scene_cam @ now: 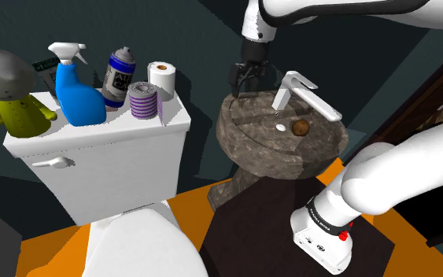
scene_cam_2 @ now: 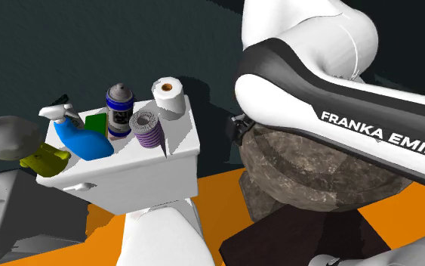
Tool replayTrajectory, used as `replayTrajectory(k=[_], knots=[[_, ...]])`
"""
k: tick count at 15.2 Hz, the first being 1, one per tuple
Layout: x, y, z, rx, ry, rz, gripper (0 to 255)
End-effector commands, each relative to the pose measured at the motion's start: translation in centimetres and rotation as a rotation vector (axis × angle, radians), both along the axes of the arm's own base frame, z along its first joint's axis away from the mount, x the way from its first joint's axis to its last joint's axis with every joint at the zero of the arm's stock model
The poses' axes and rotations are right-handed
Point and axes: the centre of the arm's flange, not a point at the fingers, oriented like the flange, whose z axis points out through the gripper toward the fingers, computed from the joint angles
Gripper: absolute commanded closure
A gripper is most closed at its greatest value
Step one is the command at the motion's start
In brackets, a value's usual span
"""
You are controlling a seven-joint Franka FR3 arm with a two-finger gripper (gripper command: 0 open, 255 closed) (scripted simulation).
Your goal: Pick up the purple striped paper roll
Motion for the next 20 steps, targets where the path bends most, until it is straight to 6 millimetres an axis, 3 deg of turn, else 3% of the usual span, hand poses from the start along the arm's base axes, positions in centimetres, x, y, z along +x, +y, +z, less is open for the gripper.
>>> replayTrajectory(k=[1, 20], knots=[[1.4, 2.0, -0.5, 0.004, -0.005, -0.001, 0], [16.8, 20.4, -4.7, 0.031, -0.05, 0.0, 0]])
